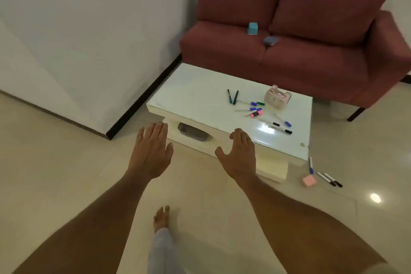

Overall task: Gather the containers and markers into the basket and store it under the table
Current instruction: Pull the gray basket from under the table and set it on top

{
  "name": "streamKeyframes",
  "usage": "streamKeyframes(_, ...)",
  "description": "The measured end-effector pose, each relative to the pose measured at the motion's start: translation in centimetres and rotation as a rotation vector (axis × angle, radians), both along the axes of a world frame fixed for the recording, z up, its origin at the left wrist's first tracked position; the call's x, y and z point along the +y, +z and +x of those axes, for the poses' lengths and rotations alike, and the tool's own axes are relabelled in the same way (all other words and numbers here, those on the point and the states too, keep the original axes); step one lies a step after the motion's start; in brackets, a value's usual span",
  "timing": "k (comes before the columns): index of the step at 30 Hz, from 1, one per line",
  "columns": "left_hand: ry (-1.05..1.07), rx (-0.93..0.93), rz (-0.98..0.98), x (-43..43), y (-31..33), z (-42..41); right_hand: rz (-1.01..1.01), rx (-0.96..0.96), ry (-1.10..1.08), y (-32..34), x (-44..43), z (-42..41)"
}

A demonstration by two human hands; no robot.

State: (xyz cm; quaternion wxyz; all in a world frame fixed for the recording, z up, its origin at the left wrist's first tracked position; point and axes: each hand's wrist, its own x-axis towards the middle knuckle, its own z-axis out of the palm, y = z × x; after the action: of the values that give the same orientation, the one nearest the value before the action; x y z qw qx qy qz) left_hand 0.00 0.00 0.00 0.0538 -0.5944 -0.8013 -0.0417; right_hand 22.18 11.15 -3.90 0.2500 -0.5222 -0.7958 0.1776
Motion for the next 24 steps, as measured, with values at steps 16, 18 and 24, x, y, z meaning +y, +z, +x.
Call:
streamKeyframes(16, -0.202, -0.178, -0.327, 19.9, -11.8, -22.1, -0.509, 0.107, -0.389, -11.4, 11.1, -22.1)
streamKeyframes(18, -0.149, -0.214, -0.359, 21.9, -15.7, -23.4, -0.577, 0.122, -0.389, -15.2, 13.0, -23.8)
streamKeyframes(24, -0.055, -0.286, -0.437, 26.2, -30.6, -26.5, -0.739, 0.148, -0.409, -29.7, 16.0, -26.5)
